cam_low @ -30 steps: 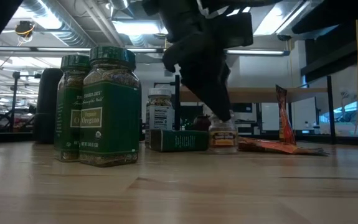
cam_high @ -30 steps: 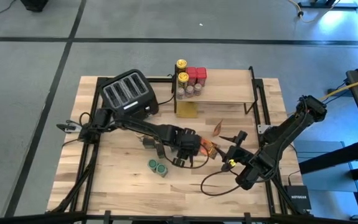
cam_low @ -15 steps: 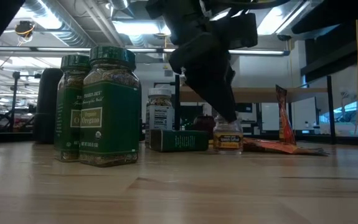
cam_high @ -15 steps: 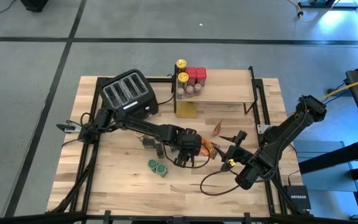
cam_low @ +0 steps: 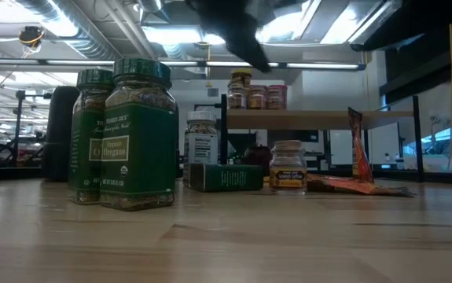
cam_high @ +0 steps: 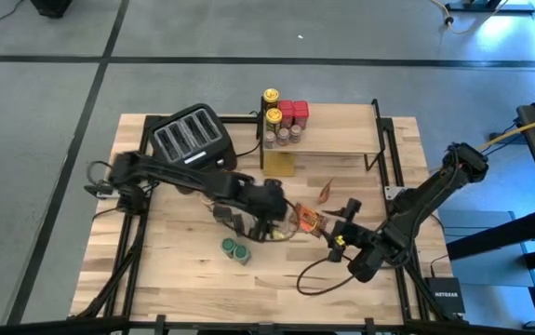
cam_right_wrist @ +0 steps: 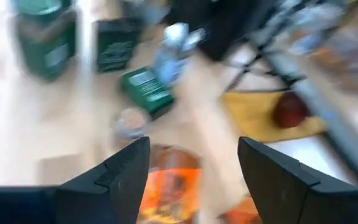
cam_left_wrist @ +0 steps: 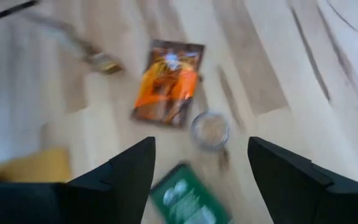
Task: Shelf spices
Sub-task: Put the brown seasoning bottle on the shelf
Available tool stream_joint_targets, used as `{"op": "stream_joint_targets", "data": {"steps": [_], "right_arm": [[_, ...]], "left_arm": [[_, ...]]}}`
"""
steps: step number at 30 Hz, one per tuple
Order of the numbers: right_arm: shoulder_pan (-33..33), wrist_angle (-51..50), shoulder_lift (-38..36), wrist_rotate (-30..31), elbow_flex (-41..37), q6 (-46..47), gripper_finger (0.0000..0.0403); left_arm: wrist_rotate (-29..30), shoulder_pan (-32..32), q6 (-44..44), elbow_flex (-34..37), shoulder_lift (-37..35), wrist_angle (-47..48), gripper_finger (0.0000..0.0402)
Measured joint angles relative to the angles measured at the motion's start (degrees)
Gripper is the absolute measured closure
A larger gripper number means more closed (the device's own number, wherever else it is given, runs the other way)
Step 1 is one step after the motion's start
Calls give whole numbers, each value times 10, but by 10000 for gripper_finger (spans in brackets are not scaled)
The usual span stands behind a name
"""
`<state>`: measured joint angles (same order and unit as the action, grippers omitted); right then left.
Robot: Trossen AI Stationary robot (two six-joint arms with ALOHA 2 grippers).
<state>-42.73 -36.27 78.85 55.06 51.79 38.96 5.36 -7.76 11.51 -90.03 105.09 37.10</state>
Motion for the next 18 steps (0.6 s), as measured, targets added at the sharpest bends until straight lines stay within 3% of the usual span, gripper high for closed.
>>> {"op": "stream_joint_targets", "data": {"steps": [7,11,14,18], "right_arm": [[107,170,0,-211,0,-165,153],[186,263,16,-353,1,-214,153],[222,232,55,-401,23,-232,153],[243,132,118,-407,110,-259,153]], "left_arm": [[79,3,-23,233,-222,-141,153],[127,2,-21,325,-355,-192,153],[220,2,-32,362,-440,-190,153],[313,2,-62,396,-532,-172,153]]}}
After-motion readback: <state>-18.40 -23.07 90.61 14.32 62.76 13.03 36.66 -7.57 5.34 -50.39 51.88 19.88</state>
